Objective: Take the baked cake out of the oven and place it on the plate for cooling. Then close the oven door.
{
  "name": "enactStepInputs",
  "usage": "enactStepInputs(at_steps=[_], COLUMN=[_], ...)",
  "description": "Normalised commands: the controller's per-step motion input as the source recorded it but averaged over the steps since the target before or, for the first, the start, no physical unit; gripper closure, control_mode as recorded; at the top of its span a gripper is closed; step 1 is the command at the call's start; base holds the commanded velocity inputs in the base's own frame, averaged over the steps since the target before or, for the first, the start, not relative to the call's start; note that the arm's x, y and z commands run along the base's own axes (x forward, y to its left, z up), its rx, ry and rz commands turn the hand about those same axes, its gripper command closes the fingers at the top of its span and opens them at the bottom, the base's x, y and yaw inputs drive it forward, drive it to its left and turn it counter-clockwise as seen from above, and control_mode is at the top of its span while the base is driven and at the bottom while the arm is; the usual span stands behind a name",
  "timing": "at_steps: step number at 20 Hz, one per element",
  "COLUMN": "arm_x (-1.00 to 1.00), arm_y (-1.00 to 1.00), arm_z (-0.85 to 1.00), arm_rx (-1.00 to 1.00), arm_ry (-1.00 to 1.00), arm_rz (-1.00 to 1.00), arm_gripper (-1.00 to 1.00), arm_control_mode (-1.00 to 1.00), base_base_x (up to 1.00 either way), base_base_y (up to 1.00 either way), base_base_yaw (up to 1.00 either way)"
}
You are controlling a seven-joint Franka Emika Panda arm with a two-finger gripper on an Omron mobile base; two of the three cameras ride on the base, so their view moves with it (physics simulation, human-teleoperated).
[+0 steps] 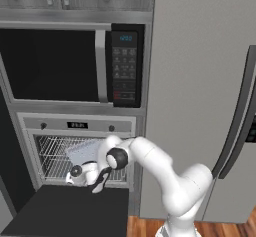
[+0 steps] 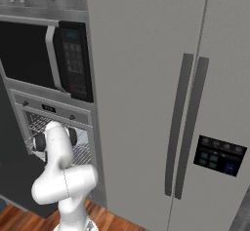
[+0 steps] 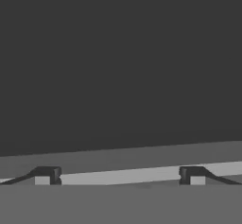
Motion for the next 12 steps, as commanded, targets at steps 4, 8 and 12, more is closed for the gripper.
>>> enactStepInputs(at_steps=[4,8,12], arm_x=[0.54,0.60,0.61], arm_y=[0.03,0.00,0.00], arm_z=[0.00,0.00,0.00], arm_rx=[-0.03,-0.01,0.00], arm_ry=[-0.06,-0.01,0.00], arm_rz=[0.00,0.00,0.00], arm_gripper=[-1.00,-1.00,-1.00], arm_control_mode=[-1.00,-1.00,-1.00], base_base_x=[0.00,0.00,0.00], base_base_y=[0.00,0.00,0.00], base_base_yaw=[0.00,0.00,0.00])
